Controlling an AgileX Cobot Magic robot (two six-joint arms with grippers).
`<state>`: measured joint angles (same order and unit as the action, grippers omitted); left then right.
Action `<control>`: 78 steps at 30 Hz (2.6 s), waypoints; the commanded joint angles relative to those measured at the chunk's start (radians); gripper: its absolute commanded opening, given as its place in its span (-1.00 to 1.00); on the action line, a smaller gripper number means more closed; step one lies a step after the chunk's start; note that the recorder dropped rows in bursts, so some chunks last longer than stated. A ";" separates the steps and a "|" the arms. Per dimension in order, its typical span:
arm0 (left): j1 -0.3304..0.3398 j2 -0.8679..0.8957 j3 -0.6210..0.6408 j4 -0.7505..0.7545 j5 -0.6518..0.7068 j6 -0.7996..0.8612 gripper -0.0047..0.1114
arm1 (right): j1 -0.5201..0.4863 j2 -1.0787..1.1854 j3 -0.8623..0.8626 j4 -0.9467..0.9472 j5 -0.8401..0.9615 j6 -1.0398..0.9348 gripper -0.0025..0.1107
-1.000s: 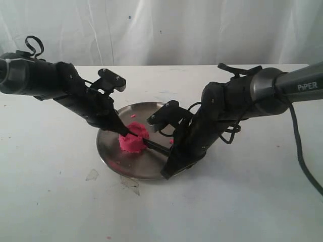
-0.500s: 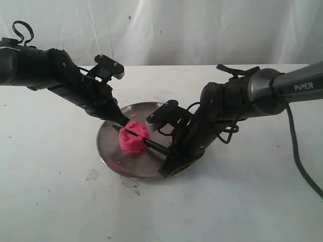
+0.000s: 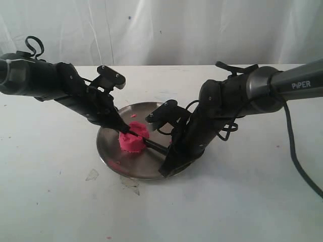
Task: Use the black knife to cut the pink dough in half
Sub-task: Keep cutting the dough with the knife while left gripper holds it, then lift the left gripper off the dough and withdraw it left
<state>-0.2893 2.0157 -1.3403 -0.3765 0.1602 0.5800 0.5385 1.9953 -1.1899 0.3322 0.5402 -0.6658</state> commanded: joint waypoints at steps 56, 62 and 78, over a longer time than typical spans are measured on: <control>-0.003 -0.149 0.003 -0.030 0.046 -0.005 -0.92 | 0.001 0.039 0.005 -0.008 0.069 -0.011 -0.96; 0.042 -0.269 0.003 0.046 0.215 -0.159 -0.92 | 0.001 0.039 0.005 -0.014 0.089 -0.011 -0.96; 0.164 -0.917 0.423 0.625 0.776 -0.697 -0.92 | 0.000 0.039 0.005 -0.019 0.083 -0.011 -0.96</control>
<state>-0.1264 1.1608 -0.9917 0.2259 0.9112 -0.0938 0.5385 2.0067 -1.2021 0.3324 0.5628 -0.6656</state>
